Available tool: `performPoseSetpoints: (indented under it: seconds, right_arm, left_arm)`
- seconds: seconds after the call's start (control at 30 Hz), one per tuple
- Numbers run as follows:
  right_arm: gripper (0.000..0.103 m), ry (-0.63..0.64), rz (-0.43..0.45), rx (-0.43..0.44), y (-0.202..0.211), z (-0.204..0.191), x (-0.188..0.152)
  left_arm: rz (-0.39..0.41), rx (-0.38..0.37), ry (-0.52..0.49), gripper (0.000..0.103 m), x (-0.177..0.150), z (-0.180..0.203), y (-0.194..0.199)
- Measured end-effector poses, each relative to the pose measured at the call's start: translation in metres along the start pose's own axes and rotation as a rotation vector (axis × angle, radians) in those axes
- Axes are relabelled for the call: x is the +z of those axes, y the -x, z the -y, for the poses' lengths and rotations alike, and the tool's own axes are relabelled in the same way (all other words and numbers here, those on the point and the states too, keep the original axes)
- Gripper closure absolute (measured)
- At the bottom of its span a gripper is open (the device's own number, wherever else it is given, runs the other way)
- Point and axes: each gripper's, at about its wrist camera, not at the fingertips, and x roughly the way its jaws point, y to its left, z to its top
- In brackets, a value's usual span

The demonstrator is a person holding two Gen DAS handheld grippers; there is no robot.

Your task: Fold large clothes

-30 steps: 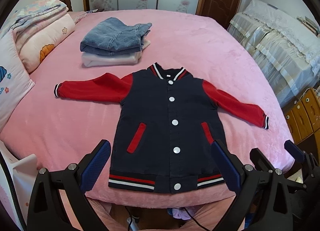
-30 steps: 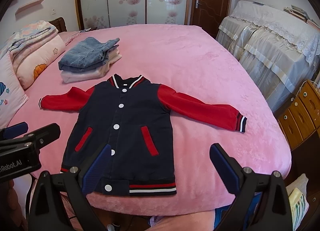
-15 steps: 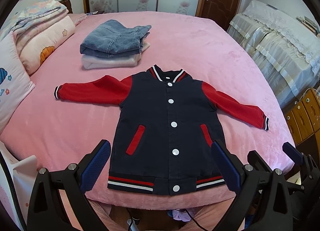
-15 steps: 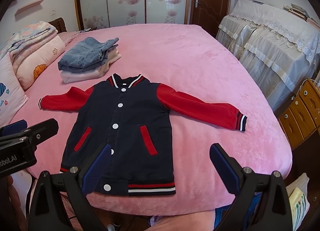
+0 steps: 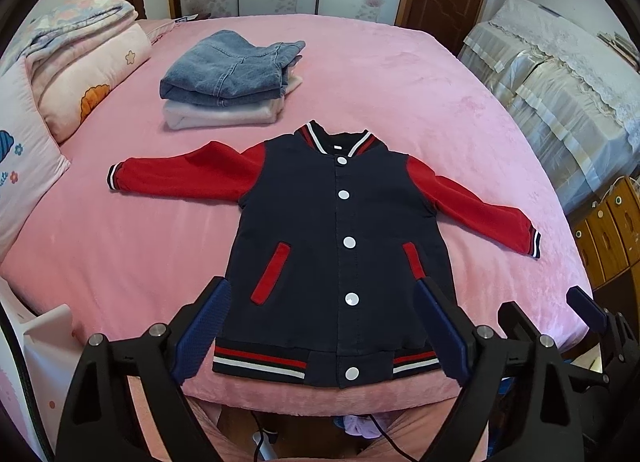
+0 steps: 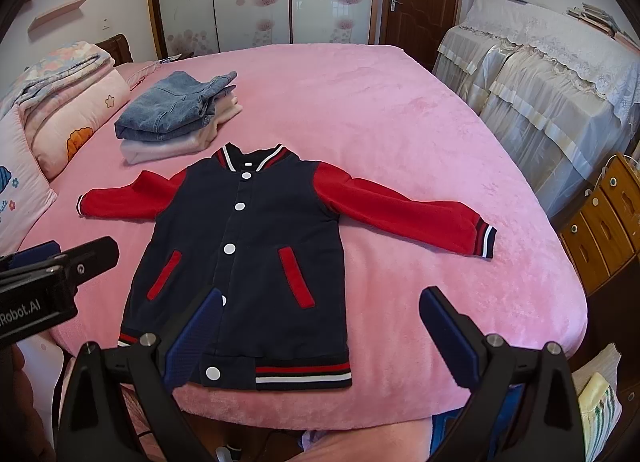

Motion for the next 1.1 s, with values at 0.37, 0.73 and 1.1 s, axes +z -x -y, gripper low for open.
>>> performPoseSetpoints:
  seconds: [0.37, 0.73, 1.1]
  right_arm:
    - [0.004, -0.004, -0.005, 0.0, -0.002, 0.001, -0.001]
    - [0.004, 0.011, -0.011, 0.004, -0.011, 0.007, 0.0]
    - [0.004, 0.011, -0.019, 0.007, -0.016, 0.007, 0.004]
  left_arm:
    - [0.007, -0.001, -0.021, 0.012, 0.004, 0.007, 0.0]
    - [-0.003, -0.011, -0.01, 0.012, 0.009, 0.01, -0.006]
    - [-0.02, -0.017, -0.017, 0.012, 0.013, 0.014, -0.016]
